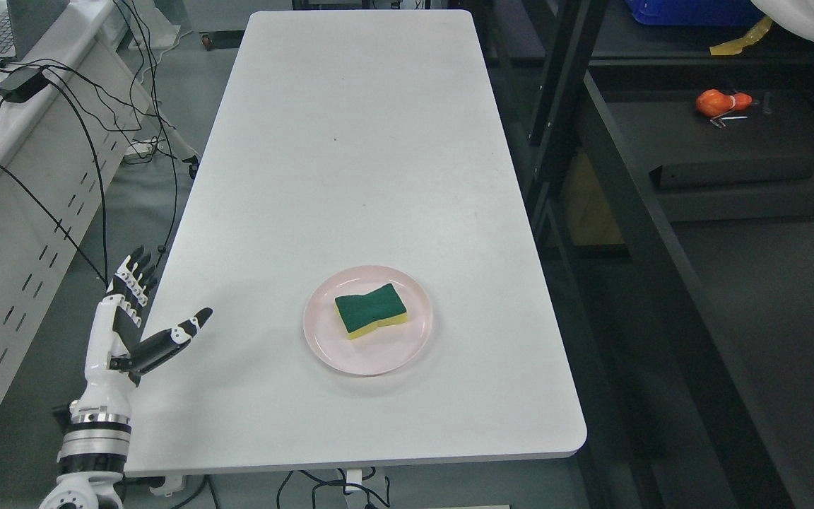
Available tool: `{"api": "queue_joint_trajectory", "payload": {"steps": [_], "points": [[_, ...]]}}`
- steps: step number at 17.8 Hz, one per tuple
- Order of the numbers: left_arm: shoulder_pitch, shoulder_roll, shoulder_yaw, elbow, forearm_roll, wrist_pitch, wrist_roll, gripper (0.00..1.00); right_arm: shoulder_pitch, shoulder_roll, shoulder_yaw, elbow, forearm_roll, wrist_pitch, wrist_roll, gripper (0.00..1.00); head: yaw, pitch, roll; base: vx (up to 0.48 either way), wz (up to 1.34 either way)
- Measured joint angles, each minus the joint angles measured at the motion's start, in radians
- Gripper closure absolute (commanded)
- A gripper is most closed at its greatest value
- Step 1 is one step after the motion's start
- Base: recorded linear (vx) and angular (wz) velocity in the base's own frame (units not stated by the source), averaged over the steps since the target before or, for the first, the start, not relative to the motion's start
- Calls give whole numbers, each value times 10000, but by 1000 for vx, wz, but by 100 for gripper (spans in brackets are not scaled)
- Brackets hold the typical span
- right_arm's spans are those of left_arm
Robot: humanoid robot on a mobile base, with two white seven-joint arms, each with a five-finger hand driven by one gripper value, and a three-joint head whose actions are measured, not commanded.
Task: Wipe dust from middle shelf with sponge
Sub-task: 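Raise the left hand and open it toward the sponge on the pink plate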
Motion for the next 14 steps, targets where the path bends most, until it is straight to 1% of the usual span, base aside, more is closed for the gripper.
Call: {"api": "queue_joint_trajectory", "payload": {"steps": [7,8,9,11,14], "points": [[-310,-2,-61,47,0,-47,-78,2,0,0,0,0,0,0,0,0,0,0,0,0,0],[-352,36,-91,51,-30,-191,-226,2,0,0,0,0,0,0,0,0,0,0,0,0,0],[-408,163,-164,68,-176,-370,-641,2,0,0,0,0,0,0,0,0,0,0,0,0,0],[-642,468,-374,132,-831,-1011,-1322,2,1,0,0,0,0,0,0,0,0,0,0,0,0],[-1368,854,-640,342,-2882,-2397,-1831,2,-1,0,-1,0,0,0,0,0,0,0,0,0,0]]}}
